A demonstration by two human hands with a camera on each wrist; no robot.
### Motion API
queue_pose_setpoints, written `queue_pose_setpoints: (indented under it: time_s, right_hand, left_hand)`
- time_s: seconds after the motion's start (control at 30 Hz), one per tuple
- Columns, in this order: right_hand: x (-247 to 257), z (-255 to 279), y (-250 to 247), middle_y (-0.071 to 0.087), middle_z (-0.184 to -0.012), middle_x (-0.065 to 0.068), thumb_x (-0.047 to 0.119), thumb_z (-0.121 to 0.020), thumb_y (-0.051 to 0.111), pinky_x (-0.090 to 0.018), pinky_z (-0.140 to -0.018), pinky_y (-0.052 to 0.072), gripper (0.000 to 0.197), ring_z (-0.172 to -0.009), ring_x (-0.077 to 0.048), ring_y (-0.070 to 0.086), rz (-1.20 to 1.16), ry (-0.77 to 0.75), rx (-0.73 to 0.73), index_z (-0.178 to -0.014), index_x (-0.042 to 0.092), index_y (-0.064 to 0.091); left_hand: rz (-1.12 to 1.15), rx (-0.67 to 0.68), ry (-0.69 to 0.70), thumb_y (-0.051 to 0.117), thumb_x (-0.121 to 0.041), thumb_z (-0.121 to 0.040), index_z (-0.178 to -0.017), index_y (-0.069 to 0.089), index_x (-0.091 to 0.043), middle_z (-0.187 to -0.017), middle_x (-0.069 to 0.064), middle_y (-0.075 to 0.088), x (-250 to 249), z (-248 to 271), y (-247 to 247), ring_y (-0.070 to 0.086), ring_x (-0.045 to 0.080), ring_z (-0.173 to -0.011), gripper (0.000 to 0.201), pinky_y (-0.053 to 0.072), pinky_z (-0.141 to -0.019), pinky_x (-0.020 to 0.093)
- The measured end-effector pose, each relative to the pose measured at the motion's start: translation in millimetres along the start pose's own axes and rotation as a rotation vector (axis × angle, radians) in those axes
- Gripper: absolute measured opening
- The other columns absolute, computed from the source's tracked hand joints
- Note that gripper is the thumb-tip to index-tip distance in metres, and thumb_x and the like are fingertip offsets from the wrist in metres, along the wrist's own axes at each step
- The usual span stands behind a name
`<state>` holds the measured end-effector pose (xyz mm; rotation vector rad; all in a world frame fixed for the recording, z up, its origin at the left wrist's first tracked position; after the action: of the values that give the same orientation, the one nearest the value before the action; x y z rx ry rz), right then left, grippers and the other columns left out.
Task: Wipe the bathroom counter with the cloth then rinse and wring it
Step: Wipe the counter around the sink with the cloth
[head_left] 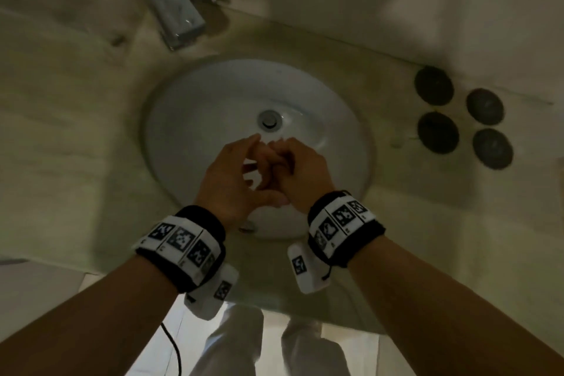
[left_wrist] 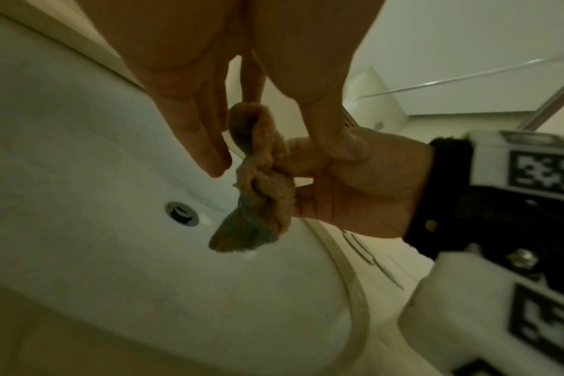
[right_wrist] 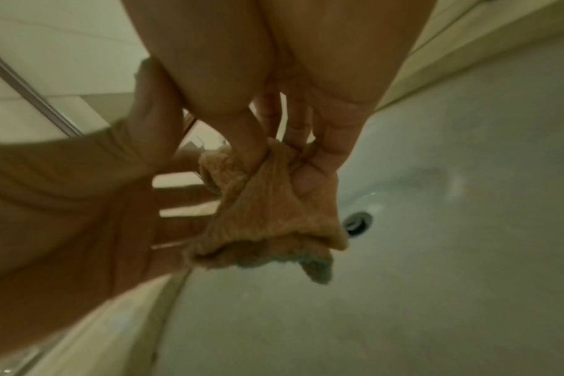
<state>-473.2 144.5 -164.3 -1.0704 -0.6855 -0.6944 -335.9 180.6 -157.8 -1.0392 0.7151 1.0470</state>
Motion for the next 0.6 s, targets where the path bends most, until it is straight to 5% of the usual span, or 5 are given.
queue_pose_setpoints:
  time_s: [0.07, 0.17, 0.3, 0.47, 0.6]
  right_hand:
    - [12, -6, -2, 0.066, -0.091, 0.009, 0.012, -0.084, 0.065, -0.025, -0.076, 0.052, 0.015, -0.087, -0.012, 0.064, -0.076, -0.04, -0.003, -0.091, 0.025, 0.062]
    - [25, -19, -8, 0.069, -0.097, 0.007, 0.012, -0.079, 0.068, -0.038, -0.083, 0.056, 0.022, -0.094, -0.014, 0.066, -0.137, -0.129, 0.031, -0.091, 0.031, 0.065]
    - [35, -43, -23, 0.071, -0.094, -0.013, -0.007, -0.079, 0.061, -0.047, -0.07, 0.06, 0.027, -0.088, -0.031, 0.069, -0.265, -0.05, 0.146, -0.096, 0.013, 0.068]
    - [56, -96, -42, 0.073, -0.081, -0.007, 0.007, -0.084, 0.066, -0.025, -0.045, 0.049, 0.013, -0.058, -0.022, 0.071, -0.123, -0.081, 0.1, -0.093, 0.016, 0.07]
    - [95, -149, -31, 0.071, -0.104, 0.0, 0.012, -0.088, 0.063, -0.028, -0.065, 0.054, 0.017, -0.079, -0.017, 0.069, -0.054, -0.292, 0.111, -0.103, 0.016, 0.068]
  left_hand:
    - [0.116, -0.004, -0.033, 0.093, -0.022, -0.057, -0.145, 0.04, -0.029, -0.129, -0.013, 0.05, 0, -6, -9, 0.06, 0.01, -0.108, 0.103, 0.056, -0.08, 0.025]
    - [0.314, -0.008, -0.056, 0.089, -0.016, -0.065, -0.125, 0.053, -0.022, -0.112, -0.004, 0.062, -1, -18, -15, 0.069, 0.018, -0.097, 0.071, 0.06, -0.07, 0.03]
    - [0.145, -0.222, -0.077, 0.084, -0.024, -0.073, -0.105, 0.054, -0.022, -0.094, -0.008, 0.065, -6, -37, -31, 0.064, 0.004, -0.077, 0.044, 0.05, -0.059, 0.016]
    - [0.069, -0.311, -0.129, 0.073, -0.017, -0.079, -0.076, 0.049, -0.024, -0.062, -0.007, 0.059, -1, -54, -48, 0.053, 0.012, -0.058, 0.025, 0.046, -0.057, 0.032]
    - [0.168, -0.35, -0.167, 0.056, 0.005, -0.086, -0.094, 0.049, -0.011, -0.055, -0.009, 0.06, -6, -72, -56, 0.055, -0.007, -0.043, 0.02, 0.045, -0.052, 0.017]
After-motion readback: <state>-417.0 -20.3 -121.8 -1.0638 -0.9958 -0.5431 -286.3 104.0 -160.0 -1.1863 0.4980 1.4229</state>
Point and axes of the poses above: each hand's wrist, its own z-axis away from the middle knuckle, its own y-axis out of the palm, x = y × z, the point moved 3 cm from there along -z, towards the middle knuckle
